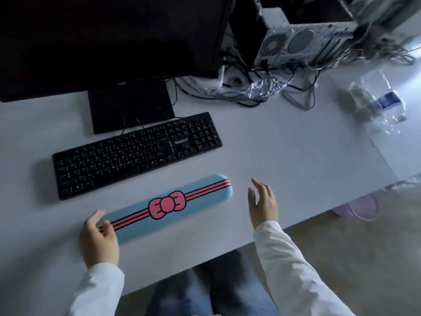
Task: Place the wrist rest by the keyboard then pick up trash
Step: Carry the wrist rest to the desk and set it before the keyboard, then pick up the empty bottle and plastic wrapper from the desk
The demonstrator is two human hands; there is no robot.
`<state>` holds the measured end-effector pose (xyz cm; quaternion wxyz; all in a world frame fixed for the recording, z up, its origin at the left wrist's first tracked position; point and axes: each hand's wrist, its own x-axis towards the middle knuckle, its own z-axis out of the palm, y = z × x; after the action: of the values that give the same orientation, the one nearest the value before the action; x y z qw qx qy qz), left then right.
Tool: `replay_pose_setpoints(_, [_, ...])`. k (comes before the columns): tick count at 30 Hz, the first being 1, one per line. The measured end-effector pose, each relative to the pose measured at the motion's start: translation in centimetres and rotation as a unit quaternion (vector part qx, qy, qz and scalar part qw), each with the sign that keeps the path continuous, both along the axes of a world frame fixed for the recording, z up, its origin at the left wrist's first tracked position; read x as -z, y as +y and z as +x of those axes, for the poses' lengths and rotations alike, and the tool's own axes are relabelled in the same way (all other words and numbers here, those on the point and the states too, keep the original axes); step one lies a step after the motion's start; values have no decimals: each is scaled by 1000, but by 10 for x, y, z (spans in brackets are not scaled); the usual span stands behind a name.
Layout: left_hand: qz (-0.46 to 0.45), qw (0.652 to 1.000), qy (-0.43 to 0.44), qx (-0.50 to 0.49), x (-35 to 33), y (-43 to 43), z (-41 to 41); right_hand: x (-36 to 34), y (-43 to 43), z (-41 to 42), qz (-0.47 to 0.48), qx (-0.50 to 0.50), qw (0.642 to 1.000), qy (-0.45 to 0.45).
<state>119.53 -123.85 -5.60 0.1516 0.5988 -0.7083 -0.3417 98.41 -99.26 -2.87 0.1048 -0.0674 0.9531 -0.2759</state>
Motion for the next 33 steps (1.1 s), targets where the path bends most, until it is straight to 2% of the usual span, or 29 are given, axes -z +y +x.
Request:
replay_pose_setpoints(5, [19, 996, 54, 75, -20, 42, -70, -11, 42, -13, -62, 115, 991, -33])
replay_pose_setpoints(11, [109, 971, 105, 182, -25, 127, -139, -20, 125, -42, -141, 233, 958, -87])
replay_pose_setpoints(19, [216, 932, 74, 280, -23, 293, -224, -31, 270, -79, -209, 303, 921, -128])
replay_pose_setpoints(23, [246, 901, 61, 352, -29, 369, -270, -37, 335, -86, -228, 339, 903, -135])
replay_pose_setpoints(28, [264, 872, 59, 408, -38, 424, -316, -38, 382, -95, -248, 385, 879, -132])
replay_pose_setpoints(33, [267, 859, 51, 434, -39, 458, -363, -37, 408, -121, -256, 406, 868, -127])
